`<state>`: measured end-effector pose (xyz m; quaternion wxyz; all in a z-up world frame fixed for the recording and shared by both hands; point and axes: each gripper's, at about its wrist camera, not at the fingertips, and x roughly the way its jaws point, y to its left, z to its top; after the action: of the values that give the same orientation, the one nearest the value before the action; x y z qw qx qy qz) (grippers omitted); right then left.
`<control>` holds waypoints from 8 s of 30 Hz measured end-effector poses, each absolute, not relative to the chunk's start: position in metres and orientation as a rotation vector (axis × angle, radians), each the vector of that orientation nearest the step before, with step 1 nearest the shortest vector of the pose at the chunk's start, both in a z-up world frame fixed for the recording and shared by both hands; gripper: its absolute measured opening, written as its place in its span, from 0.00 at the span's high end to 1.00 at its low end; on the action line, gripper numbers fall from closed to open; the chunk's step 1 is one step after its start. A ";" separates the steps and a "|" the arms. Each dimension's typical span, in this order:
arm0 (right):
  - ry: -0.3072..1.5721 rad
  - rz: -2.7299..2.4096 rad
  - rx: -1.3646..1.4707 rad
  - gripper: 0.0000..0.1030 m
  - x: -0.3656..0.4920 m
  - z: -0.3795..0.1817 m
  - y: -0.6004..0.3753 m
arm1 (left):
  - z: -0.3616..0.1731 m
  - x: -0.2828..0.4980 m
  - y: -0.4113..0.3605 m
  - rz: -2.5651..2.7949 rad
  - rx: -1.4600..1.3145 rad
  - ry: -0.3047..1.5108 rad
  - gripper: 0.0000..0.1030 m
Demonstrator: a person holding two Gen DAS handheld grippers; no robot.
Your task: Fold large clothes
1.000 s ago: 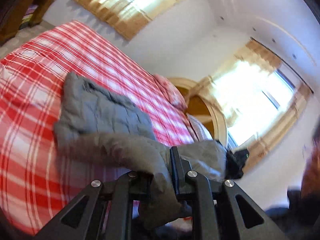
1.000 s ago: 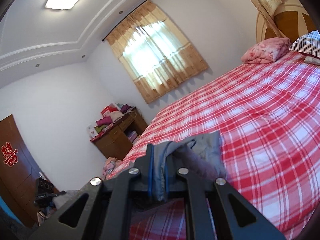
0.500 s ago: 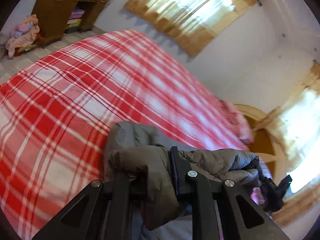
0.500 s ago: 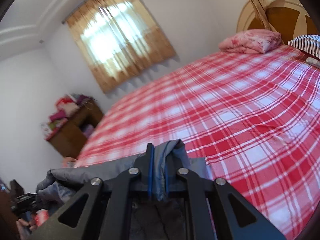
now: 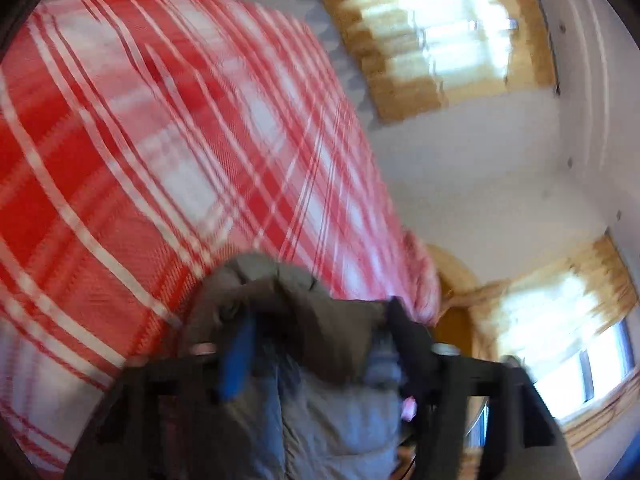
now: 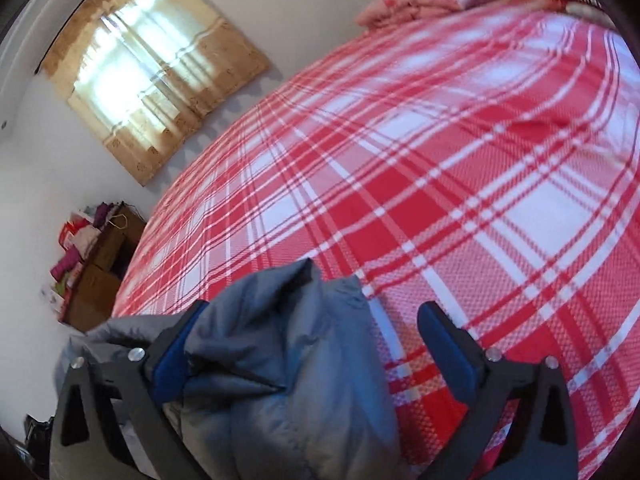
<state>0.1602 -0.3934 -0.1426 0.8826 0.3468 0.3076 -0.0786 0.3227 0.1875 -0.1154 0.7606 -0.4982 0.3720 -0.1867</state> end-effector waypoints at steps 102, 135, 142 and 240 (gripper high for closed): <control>0.816 0.091 0.048 0.64 0.208 -0.148 -0.158 | -0.140 0.339 0.066 -0.056 -0.244 0.905 0.08; 0.851 0.098 0.115 0.65 0.166 -0.155 -0.159 | -0.135 0.222 0.042 -0.499 -0.852 0.734 0.72; 0.901 0.158 0.294 0.63 0.147 -0.153 -0.126 | -0.090 0.206 0.069 -0.541 -0.805 0.647 0.76; 0.903 0.628 0.740 0.86 0.230 -0.184 -0.286 | -0.108 0.164 -0.071 -0.297 -0.038 0.781 0.27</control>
<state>0.2296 -0.2857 -0.1839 0.7881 0.3437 0.4193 0.2914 0.1640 -0.0705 -0.1076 0.9139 -0.0185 0.3791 -0.1441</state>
